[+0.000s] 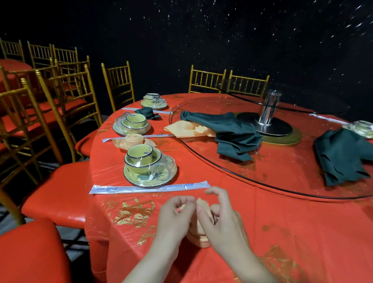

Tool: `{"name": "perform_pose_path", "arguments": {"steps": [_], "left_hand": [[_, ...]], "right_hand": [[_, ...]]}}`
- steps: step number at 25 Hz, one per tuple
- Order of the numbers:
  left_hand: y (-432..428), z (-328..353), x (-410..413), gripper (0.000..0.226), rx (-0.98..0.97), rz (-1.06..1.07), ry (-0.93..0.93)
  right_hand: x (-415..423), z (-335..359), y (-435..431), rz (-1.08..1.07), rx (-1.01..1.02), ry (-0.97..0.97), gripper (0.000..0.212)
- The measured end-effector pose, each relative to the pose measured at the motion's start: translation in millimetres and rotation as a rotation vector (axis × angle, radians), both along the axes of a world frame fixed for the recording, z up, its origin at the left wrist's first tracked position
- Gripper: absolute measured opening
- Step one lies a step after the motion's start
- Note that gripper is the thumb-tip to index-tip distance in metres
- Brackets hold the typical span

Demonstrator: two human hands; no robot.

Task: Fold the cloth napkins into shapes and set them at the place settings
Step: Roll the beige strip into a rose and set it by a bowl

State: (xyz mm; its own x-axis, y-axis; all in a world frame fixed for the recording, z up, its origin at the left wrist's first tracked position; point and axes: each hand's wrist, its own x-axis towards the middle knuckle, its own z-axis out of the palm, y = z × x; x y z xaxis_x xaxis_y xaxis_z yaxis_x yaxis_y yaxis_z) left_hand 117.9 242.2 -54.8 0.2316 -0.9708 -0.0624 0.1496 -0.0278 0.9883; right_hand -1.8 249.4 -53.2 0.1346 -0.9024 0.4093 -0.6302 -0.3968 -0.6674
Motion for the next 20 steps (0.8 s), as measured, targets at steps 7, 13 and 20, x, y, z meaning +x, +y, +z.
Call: {"name": "perform_pose_path", "arguments": {"steps": [7, 13, 20], "left_hand": [[-1.7, -23.2, 6.9, 0.055, -0.06, -0.003, -0.278], [-3.4, -39.8, 5.5, 0.037, 0.05, 0.043, -0.125], [-0.7, -47.1, 6.8, 0.03, -0.072, -0.083, -0.25]], "right_hand": [[-10.7, -14.7, -9.3, -0.08, 0.054, -0.114, 0.03], [-21.8, -33.9, -2.9, -0.104, 0.158, -0.158, 0.047], [-31.0, -33.0, -14.7, -0.089, 0.133, -0.316, 0.033]]}}
